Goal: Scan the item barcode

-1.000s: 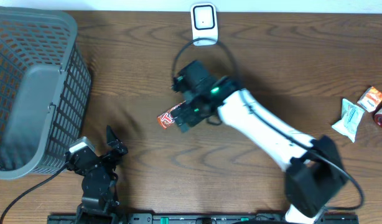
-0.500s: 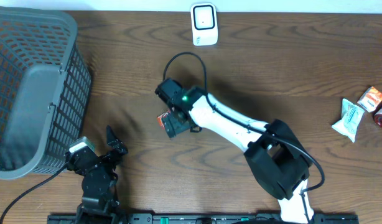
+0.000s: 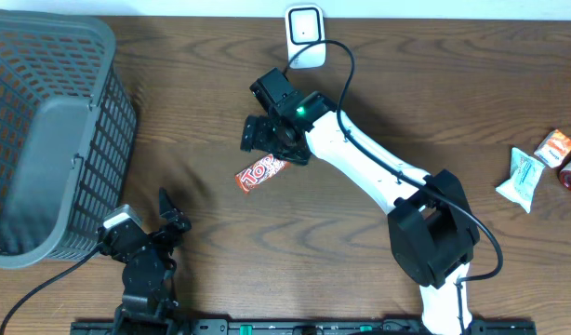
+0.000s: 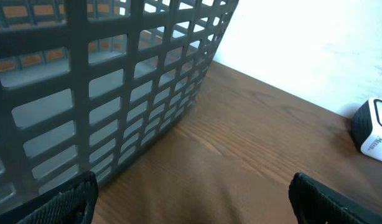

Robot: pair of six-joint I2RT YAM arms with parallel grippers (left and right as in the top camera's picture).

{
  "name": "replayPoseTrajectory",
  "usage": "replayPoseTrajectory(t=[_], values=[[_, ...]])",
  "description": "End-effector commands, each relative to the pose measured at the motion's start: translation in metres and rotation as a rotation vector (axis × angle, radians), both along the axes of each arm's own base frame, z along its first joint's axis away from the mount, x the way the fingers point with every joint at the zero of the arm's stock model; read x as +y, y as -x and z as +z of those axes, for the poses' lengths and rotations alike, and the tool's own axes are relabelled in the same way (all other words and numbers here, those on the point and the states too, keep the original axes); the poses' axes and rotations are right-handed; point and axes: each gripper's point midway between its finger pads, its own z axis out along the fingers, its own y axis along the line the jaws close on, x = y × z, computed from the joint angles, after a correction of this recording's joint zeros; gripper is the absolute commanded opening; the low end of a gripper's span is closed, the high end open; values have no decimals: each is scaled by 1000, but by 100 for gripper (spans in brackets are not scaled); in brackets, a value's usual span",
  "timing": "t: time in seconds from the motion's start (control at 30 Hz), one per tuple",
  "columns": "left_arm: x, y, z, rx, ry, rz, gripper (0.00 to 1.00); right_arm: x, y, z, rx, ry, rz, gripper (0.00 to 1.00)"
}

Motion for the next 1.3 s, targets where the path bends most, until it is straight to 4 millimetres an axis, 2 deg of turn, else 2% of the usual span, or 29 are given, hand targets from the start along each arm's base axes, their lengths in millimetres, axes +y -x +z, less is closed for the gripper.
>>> replayPoseTrajectory(t=[0.0, 0.1, 0.2, 0.33, 0.6, 0.67, 0.73, 0.77, 0.87, 0.93, 1.07, 1.17, 1.2, 1.27], values=[[2, 1, -12, 28, -5, 9, 98, 8, -5, -8, 131, -85, -264, 87], [2, 1, -12, 28, -5, 9, 98, 8, -13, -14, 167, -107, -376, 84], [2, 1, -12, 28, -5, 9, 98, 4, -16, -27, 237, -113, -496, 91], [2, 1, -12, 28, -5, 9, 98, 5, -12, -47, 329, -118, -548, 95], [2, 1, -12, 28, -5, 9, 98, 10, -9, -74, 424, -128, -599, 81], [2, 1, -12, 28, -5, 9, 98, 5, -5, -87, 448, -96, -610, 72], [2, 1, -12, 28, -5, 9, 98, -7, 5, -107, 492, -31, -620, 50], [2, 1, -12, 28, -5, 9, 98, -13, 9, -116, 506, 2, -610, 42], [2, 1, -12, 28, -5, 9, 98, -27, 14, -130, 482, 78, -538, 11], [2, 1, -12, 28, -5, 9, 98, -27, 11, -129, 444, 80, -466, 2], [2, 1, -12, 28, -5, 9, 98, -11, -11, -108, 282, 12, -213, 1], [2, 1, -12, 28, -5, 9, 98, 11, -28, -76, 114, -83, 21, 1], [2, 1, -12, 28, -5, 9, 98, 27, -33, -57, 30, -161, 158, 1], [2, 1, -12, 28, -5, 9, 98, 57, -29, -23, -54, -339, 353, 1]])
